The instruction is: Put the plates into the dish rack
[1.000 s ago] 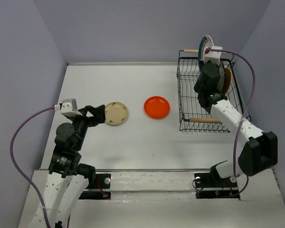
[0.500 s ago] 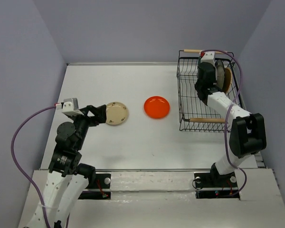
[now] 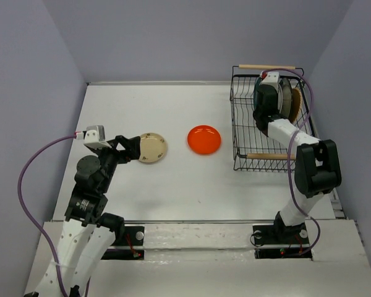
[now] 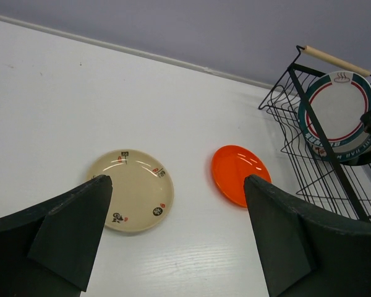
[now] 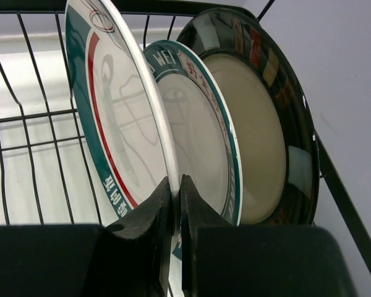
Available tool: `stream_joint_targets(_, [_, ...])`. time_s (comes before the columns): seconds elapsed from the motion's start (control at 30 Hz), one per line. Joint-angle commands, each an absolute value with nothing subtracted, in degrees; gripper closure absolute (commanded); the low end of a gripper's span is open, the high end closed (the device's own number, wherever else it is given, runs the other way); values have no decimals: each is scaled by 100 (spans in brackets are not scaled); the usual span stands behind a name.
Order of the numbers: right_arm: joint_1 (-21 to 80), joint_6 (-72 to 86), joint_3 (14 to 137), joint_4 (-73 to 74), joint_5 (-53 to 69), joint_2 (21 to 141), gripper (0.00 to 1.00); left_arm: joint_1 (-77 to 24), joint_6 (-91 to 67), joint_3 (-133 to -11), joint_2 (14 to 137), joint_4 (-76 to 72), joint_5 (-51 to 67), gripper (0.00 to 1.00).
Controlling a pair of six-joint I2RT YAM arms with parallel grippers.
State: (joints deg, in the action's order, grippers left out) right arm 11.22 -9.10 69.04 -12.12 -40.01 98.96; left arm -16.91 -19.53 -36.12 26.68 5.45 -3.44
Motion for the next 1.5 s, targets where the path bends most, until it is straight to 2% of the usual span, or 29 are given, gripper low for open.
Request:
stream_joint_targets(0.0, [1063, -660, 6838, -1468, -4280, 9949, 93, -1696, -1854, -3700, 2733, 220, -290, 1])
stream_joint_targets(0.57, [1063, -264, 6486, -1398, -4377, 8543, 93, -1705, -1863, -3691, 2804, 185, -220, 1])
stream_joint_targets(1.33, [1011, -730, 7013, -1564, -4526, 10177, 93, -1696, -1898, -3656, 2830, 141, -176, 1])
stream_joint_targets(1.37, [1011, -721, 7083, -1547, -4526, 10195, 90, -1705, -1916, -3656, 2865, 132, -141, 1])
stream_joint_targets(1.43, [1011, -677, 7128, -1521, -4535, 10213, 76, -1705, -1942, -3647, 2935, 105, -70, 1])
stream_joint_targets(1.47, [1011, -598, 7137, -1477, -4544, 10152, 60, -1696, -1960, -3656, 3040, 105, -27, 1])
